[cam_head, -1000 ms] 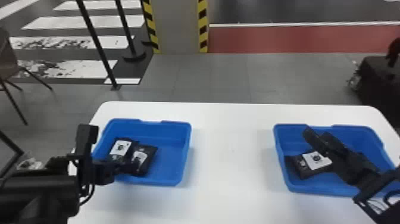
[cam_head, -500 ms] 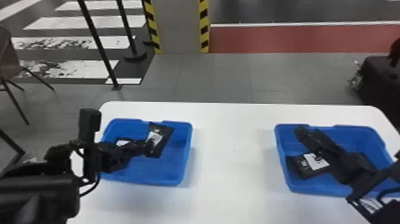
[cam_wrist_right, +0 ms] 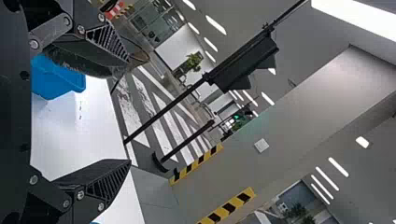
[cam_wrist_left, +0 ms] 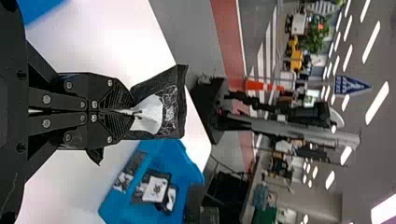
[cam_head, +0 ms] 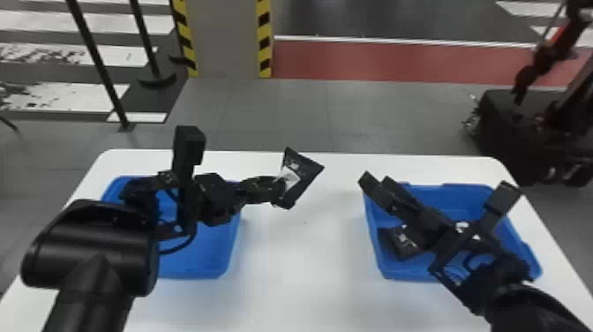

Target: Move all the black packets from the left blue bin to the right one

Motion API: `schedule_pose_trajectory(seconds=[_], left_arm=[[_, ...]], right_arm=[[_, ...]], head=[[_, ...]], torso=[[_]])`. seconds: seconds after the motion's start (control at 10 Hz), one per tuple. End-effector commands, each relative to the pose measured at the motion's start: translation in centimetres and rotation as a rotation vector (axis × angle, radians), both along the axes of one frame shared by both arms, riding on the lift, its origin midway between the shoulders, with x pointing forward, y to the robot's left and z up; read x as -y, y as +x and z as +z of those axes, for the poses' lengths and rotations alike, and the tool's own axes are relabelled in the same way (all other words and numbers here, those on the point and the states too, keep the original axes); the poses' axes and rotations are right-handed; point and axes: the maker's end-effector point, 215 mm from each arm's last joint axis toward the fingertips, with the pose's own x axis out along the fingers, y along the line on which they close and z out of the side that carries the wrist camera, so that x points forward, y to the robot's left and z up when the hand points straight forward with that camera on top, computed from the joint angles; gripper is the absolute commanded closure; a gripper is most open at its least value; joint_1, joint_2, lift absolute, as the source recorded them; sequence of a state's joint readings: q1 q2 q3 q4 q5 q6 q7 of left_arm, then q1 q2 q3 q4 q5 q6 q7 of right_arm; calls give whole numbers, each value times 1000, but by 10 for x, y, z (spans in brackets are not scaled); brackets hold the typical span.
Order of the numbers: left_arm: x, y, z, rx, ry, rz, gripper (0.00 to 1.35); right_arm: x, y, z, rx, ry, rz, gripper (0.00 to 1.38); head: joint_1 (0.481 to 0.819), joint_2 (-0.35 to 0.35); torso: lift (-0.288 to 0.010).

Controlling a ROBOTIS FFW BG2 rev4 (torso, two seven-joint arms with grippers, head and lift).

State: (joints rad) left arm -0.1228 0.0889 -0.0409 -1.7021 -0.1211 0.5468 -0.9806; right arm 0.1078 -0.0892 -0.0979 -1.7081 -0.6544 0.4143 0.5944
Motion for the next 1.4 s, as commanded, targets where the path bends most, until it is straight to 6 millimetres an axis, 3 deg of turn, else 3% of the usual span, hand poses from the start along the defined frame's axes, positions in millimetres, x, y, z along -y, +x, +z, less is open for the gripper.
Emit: schedule_pose_trajectory(seconds=[0.0, 0.3, 0.6, 0.8, 0.9, 1.1, 1.2, 1.3], left_arm=[[40, 8, 12, 24, -24, -74, 1208], [79, 3, 15, 13, -53, -149, 1208], [86, 2, 11, 3, -60, -158, 1208], [88, 7, 15, 17, -62, -153, 1208], [87, 9, 16, 20, -64, -149, 1208], [86, 8, 12, 9, -63, -142, 1207], [81, 8, 5, -12, -73, -114, 1115], [70, 5, -6, -36, -89, -83, 707]], right_arm=[[-7, 13, 2, 3, 9, 9, 303], [-12, 30, 3, 9, 0, 14, 303], [-34, 32, 12, 24, 11, 57, 358], [-53, 32, 0, -6, 30, 131, 1110], [-57, 28, -3, -15, 31, 142, 1262], [-55, 28, -4, -4, 18, 138, 1283], [-51, 29, -2, 5, 23, 131, 1283], [-44, 30, 1, 17, 38, 114, 1283]], head=[[695, -69], [695, -112], [695, -133], [695, -112], [695, -107], [695, -96], [695, -96], [695, -96]], torso=[[-110], [-110], [-110], [-110], [-110], [-110], [-110], [-110]])
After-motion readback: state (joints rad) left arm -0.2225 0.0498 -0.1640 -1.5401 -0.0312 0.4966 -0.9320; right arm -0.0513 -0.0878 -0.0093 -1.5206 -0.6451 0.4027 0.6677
